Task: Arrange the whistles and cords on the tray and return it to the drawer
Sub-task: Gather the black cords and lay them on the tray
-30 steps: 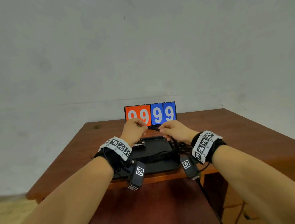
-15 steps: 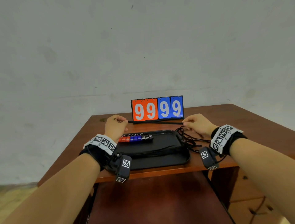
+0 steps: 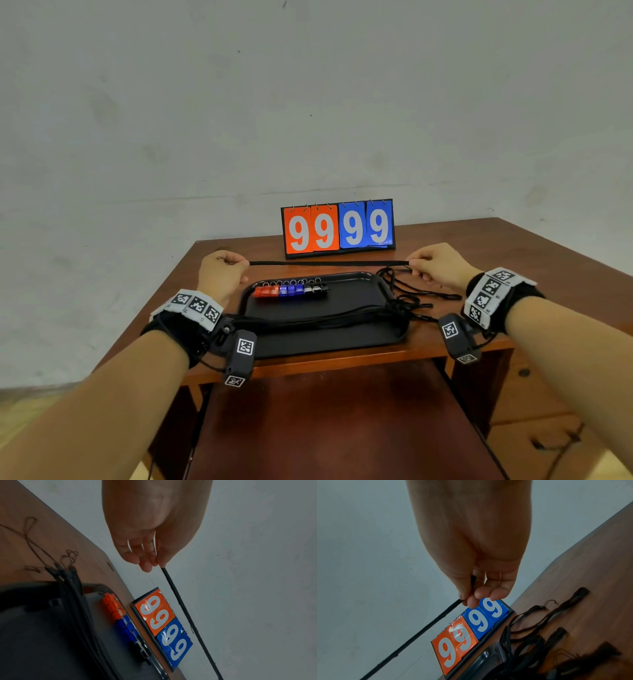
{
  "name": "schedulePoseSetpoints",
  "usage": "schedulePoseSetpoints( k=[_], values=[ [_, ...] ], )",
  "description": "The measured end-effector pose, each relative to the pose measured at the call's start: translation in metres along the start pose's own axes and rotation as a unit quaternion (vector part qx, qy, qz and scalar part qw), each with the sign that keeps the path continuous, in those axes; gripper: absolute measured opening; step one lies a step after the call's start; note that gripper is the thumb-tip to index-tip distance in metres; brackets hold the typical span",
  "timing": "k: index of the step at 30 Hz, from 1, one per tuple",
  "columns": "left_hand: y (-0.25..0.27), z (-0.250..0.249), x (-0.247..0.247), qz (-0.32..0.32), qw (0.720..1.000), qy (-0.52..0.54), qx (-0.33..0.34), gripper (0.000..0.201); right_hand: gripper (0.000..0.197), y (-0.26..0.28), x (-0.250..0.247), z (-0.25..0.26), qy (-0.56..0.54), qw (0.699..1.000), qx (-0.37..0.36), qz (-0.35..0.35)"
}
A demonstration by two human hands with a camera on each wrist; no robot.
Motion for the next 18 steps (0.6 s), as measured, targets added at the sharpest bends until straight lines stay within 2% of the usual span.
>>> schedulePoseSetpoints(
  k=[3, 7, 11, 18],
  values=[
    [0.001, 0.012, -0.013, -0.005, 1.000, -0.028, -0.003, 0.005, 0.017, 0.004, 0.007, 0.004, -0.012, 1.000, 0.000, 0.012],
    [0.003, 0.027, -0.026, 0.014, 0.996, -0.084, -0.002, 0.012, 0.017, 0.006, 0.020, 0.007, -0.043, 0.998, 0.022, 0.046],
    [0.004, 0.039, -0.034, 0.032, 0.988, -0.151, 0.008, 0.014, 0.016, 0.009, 0.036, 0.012, 0.004, 0.996, 0.004, 0.088],
    [0.011, 0.057, -0.037, 0.067, 0.975, -0.211, 0.017, 0.010, 0.012, 0.009, 0.043, -0.001, 0.015, 0.996, 0.022, 0.086]
  ],
)
Point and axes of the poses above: each hand's wrist, its own y-axis away from the middle knuckle, its own x-axis out of the palm, z = x × y, the point moved 3 cm from there along -y, towards the middle knuckle, and after that the axes turned 4 degrees about -y, right-handed, at the moved point
